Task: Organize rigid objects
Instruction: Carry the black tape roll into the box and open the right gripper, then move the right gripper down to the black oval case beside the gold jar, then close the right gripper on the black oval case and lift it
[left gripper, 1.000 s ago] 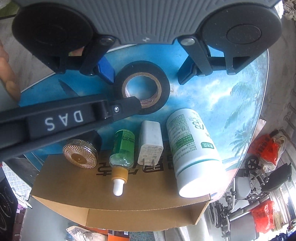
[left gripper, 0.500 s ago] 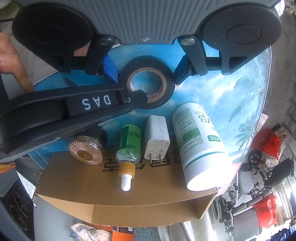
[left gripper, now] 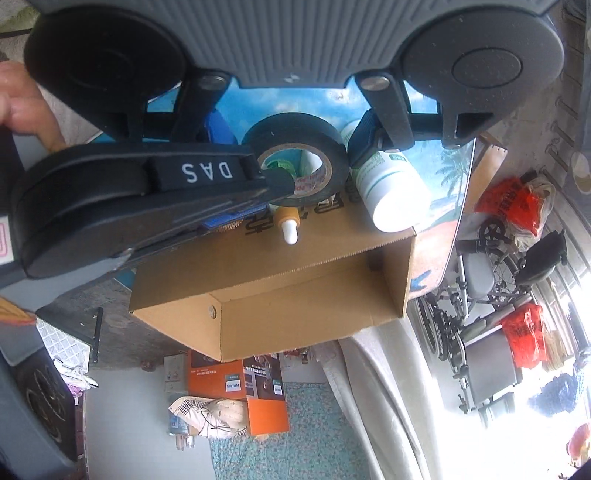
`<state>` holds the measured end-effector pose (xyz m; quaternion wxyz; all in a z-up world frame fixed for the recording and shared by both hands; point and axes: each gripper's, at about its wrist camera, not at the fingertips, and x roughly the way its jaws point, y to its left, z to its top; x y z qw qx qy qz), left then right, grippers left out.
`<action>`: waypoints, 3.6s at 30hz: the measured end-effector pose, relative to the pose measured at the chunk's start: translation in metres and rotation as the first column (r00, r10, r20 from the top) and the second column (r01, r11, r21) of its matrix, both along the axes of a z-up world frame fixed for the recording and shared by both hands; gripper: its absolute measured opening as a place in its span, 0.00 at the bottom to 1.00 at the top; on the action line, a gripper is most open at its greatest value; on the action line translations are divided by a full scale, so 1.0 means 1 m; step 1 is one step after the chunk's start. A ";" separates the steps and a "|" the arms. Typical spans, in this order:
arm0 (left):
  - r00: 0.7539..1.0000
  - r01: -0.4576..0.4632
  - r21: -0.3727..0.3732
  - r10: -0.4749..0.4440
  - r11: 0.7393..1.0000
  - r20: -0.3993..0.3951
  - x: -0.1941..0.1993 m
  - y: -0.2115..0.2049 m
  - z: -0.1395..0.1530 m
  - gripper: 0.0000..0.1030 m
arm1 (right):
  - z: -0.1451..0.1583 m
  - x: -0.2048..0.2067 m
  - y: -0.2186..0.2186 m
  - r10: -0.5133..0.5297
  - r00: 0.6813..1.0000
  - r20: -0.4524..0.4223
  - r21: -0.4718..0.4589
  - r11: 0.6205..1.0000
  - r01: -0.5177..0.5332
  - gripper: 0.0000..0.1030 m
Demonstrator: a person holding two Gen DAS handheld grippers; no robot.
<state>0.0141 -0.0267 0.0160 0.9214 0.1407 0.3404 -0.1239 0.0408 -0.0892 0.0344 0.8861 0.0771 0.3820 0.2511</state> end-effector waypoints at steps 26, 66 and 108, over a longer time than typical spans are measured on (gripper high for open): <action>0.939 0.031 -0.012 -0.033 0.999 -0.343 0.253 -0.037 0.010 0.65 | 0.035 0.262 -0.064 0.036 0.957 -0.288 -0.061 0.997 -0.056 0.18; 0.989 0.091 -0.041 -0.095 0.995 -0.113 0.156 -0.018 0.089 0.71 | 0.079 0.128 -0.150 -0.085 0.993 -0.077 0.200 0.975 0.099 0.27; 0.912 0.290 -0.057 -0.294 0.955 -0.287 0.059 -0.091 -0.083 0.40 | -0.102 0.019 -0.144 -0.324 0.851 -0.412 0.237 0.864 0.444 0.35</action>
